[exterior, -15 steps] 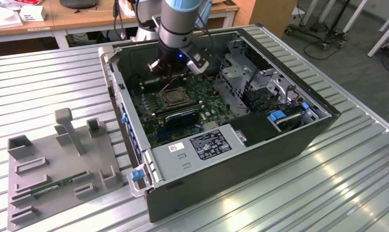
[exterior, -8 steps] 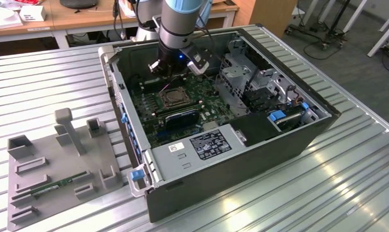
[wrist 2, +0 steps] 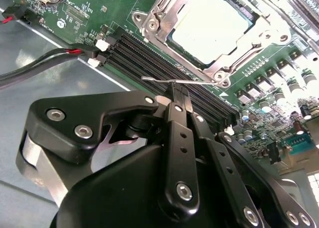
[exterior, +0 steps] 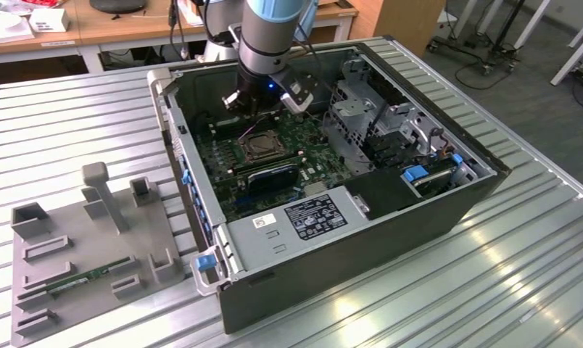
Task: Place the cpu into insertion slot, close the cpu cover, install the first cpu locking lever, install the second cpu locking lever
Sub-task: 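Install the first cpu locking lever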
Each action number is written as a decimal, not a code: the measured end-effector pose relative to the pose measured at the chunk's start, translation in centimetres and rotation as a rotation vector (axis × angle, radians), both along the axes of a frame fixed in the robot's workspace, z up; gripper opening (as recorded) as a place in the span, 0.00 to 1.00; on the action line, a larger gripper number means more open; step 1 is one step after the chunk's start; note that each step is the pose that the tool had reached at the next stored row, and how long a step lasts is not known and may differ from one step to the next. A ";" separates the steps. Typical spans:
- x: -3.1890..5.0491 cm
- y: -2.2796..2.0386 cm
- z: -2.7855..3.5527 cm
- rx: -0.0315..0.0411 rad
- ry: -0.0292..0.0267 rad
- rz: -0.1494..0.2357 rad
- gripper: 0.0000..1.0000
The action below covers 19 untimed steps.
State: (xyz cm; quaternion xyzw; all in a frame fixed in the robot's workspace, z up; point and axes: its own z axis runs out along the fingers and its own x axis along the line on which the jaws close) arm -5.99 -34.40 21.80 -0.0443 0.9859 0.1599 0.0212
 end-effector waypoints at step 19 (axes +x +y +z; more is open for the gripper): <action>0.84 0.00 -0.84 -0.0002 -0.0003 0.000 0.11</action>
